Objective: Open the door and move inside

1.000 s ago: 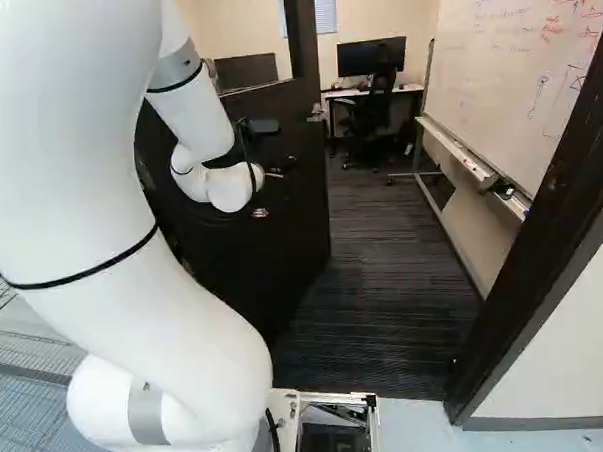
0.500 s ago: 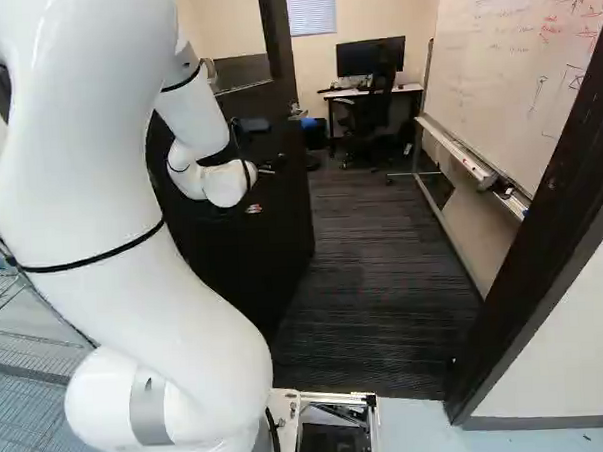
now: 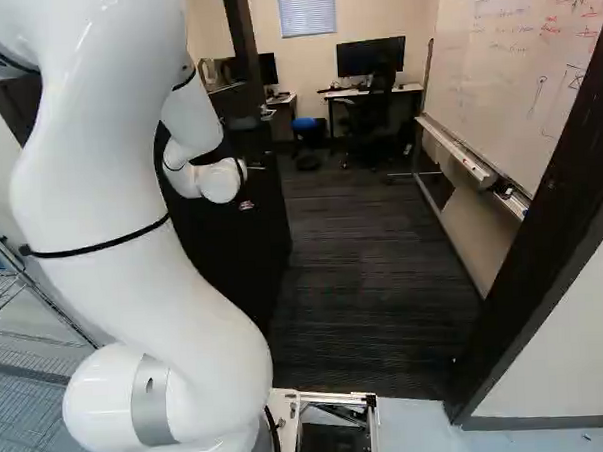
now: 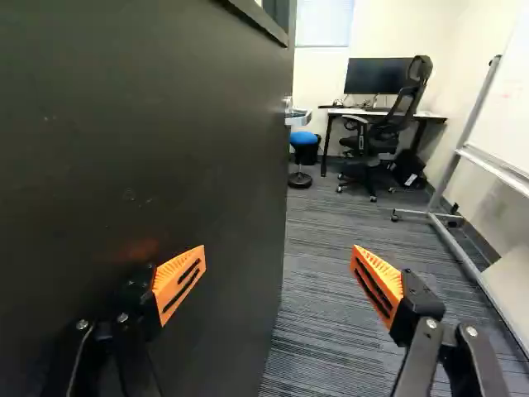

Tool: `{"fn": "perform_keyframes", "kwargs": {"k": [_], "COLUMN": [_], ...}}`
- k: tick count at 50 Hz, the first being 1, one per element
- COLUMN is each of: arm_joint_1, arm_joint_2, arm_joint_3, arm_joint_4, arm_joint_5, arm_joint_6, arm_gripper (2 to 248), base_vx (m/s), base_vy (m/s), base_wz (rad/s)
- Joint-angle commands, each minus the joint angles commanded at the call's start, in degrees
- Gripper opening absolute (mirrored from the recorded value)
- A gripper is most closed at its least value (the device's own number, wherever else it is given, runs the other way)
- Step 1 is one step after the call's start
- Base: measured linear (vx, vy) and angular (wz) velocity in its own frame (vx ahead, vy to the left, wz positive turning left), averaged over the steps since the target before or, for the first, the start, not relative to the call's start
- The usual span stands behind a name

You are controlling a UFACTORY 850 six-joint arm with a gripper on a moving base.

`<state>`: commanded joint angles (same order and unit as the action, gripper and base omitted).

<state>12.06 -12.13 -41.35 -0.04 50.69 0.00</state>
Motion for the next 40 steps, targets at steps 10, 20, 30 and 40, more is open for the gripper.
{"fn": "perform_keyframes", "kwargs": {"k": [10,20,30,40], "arm_joint_1": [1.13,1.58,1.58,1.36], "arm_joint_2": [-1.37,-1.78,-1.80,-1.70], "arm_joint_3": [-1.56,-2.03,-2.05,-1.95], "arm_joint_4": [-1.01,-1.25,-1.25,-1.25], "arm_joint_5": [0.00,0.00,0.00,0.00], "arm_joint_6": [0.00,0.00,0.00,0.00], "arm_gripper": [247,247,247,247], "base_vx": [0.000,0.000,0.000,0.000], "base_vy": [0.000,0.000,0.000,0.000], "base_wz": [0.000,0.000,0.000,0.000]}}
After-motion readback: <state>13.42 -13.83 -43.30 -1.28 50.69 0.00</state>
